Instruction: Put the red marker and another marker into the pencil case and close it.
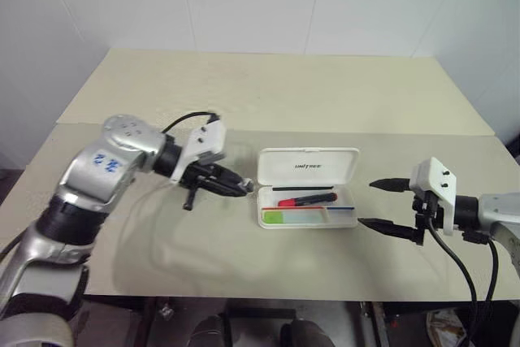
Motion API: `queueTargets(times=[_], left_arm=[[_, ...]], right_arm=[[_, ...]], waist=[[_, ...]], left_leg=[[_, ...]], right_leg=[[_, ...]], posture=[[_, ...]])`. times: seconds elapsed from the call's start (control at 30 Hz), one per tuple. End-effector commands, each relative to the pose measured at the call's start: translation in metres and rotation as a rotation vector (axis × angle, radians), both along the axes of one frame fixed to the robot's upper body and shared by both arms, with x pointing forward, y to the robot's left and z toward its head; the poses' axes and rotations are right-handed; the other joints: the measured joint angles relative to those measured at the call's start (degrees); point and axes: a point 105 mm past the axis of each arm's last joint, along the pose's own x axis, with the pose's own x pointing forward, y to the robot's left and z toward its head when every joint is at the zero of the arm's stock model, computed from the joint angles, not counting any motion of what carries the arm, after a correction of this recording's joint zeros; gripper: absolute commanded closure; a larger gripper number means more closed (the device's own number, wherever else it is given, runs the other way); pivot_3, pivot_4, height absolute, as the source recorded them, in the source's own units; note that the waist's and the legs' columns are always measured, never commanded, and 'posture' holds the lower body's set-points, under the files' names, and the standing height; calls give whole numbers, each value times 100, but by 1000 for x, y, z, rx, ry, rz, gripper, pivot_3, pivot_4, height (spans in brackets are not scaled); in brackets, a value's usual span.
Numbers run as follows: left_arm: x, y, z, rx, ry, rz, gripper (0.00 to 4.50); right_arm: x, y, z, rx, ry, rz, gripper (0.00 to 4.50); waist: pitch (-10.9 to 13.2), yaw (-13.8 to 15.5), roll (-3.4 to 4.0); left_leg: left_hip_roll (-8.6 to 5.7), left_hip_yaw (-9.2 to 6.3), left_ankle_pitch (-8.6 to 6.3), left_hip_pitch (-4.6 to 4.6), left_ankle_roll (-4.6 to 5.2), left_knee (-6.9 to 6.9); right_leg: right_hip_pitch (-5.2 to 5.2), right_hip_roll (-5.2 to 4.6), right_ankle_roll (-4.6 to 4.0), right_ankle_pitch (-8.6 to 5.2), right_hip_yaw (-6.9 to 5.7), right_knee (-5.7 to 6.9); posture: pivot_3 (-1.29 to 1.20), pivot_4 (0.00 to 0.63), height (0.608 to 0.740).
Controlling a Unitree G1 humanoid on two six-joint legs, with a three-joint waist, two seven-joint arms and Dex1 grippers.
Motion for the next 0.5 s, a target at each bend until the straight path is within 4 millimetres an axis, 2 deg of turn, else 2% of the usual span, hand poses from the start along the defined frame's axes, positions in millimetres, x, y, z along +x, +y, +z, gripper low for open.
queueTargets(times=[0.03,0.23,0.5], left_arm=[[4,-14,4,-2,-35,-19,4120],[10,-43,-8,-10,-23,-39,4120],[21,-78,-9,-41,-36,-27,4120]], right_arm=[[-3,-5,13,-25,-56,-22,0],[-7,-9,13,-26,-55,-58,0],[-11,-11,12,-29,-49,-86,0]], waist=[[0,-13,0],[0,4,1],[0,1,1]], left_leg=[[2,4,0,0,0,0],[16,-5,2,2,-4,9],[3,-4,0,-1,0,27]], right_leg=[[-2,0,2,1,0,0],[-4,6,1,0,4,10],[6,3,8,4,3,10]], posture=[[0,150,740],[0,150,740],[0,150,740]])
